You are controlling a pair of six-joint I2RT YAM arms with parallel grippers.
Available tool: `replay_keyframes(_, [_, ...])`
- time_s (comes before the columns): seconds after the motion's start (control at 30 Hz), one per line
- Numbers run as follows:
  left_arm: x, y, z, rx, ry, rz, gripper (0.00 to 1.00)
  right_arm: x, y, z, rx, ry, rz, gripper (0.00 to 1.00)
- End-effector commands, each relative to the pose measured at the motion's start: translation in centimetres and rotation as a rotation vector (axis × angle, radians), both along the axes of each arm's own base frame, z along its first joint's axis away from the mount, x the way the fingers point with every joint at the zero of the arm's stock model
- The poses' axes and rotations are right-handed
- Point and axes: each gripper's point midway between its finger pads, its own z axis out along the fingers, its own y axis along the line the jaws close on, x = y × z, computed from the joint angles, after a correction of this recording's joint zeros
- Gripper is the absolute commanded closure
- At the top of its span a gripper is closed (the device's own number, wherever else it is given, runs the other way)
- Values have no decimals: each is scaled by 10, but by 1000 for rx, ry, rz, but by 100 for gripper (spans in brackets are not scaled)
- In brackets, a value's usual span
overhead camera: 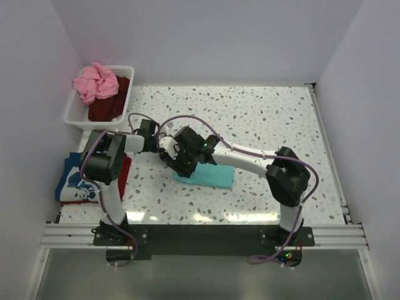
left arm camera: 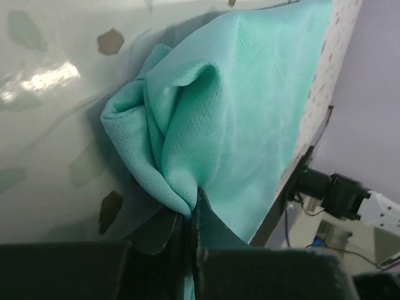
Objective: Fold and stack the t-shirts
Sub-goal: Neatly place the folded tshirt to the corner
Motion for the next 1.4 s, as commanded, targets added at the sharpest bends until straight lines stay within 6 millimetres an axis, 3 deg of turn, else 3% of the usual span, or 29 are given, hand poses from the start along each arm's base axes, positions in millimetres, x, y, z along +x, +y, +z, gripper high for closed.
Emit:
replay_keyframes(0.0, [-29, 40, 0, 151, 3, -136, 100, -2, -3, 56, 129, 40, -26, 54])
replay_keyframes(0.03, [-22, 51, 4, 197, -23, -138, 100, 7, -16, 59, 124, 63, -66, 48])
replay_keyframes(0.07, [-22, 58, 11, 239, -55, -159, 100, 10, -21, 65, 142, 90, -86, 36])
replay_keyframes(0.1, [-33, 69, 13, 289, -47, -207, 100, 14, -28, 74, 160, 95, -104, 30])
replay_keyframes(0.17, [-25, 90, 28, 375, -92, -208, 100, 30, -51, 76, 155, 106, -166, 13])
replay_keyframes(0.2, [-33, 101, 32, 411, -91, -249, 100, 34, -59, 82, 160, 88, -184, 8])
replay_keyframes(0.27, [-24, 119, 47, 507, -145, -252, 100, 44, -78, 78, 133, 73, -226, 1])
replay_keyframes(0.37, [-30, 143, 63, 588, -157, -267, 100, 47, -97, 73, 94, 61, -251, 1])
replay_keyframes(0.4, [-40, 148, 65, 596, -132, -286, 100, 48, -100, 71, 83, 55, -260, 1])
replay_keyframes(0.53, [-36, 180, 96, 715, -217, -255, 100, 45, -113, 68, 63, 41, -270, 1])
replay_keyframes(0.8, [-57, 235, 136, 912, -249, -266, 100, 43, -119, 66, 61, 22, -269, 1])
replay_keyframes(1.23, [-66, 296, 210, 1098, -387, -189, 100, 37, -131, 64, 37, 4, -286, 1])
replay_keyframes(1.37, [-66, 303, 224, 1107, -415, -182, 100, 37, -132, 64, 32, 6, -291, 1])
